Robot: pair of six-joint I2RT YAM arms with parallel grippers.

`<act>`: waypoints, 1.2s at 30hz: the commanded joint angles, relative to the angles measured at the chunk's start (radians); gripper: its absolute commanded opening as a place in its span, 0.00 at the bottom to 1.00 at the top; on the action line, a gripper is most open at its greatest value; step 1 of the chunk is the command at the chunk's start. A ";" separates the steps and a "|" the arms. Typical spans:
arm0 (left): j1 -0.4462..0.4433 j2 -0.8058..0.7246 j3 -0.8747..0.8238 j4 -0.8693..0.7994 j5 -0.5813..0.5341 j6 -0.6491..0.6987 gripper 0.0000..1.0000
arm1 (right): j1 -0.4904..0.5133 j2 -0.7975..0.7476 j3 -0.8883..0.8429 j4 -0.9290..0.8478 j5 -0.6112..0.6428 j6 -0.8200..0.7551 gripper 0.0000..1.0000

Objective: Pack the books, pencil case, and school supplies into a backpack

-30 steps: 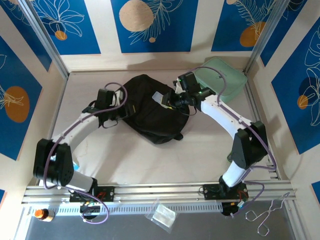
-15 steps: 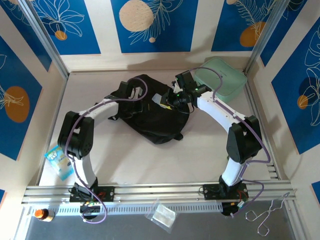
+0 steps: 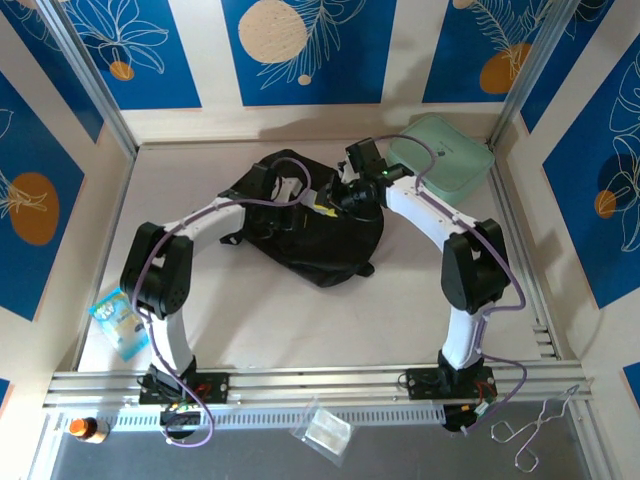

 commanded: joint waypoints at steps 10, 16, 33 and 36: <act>-0.010 -0.072 -0.045 0.069 0.116 0.055 0.28 | -0.014 -0.044 -0.078 -0.153 0.054 0.032 0.12; 0.015 -0.078 -0.061 0.074 -0.028 0.000 0.36 | -0.029 -0.113 -0.253 -0.073 0.067 0.063 0.11; -0.005 0.026 0.056 -0.122 -0.346 -0.012 0.39 | -0.042 -0.021 -0.327 0.094 0.100 0.063 0.11; -0.004 0.039 0.058 -0.135 -0.352 -0.020 0.39 | -0.042 0.005 -0.318 0.064 0.171 0.101 0.11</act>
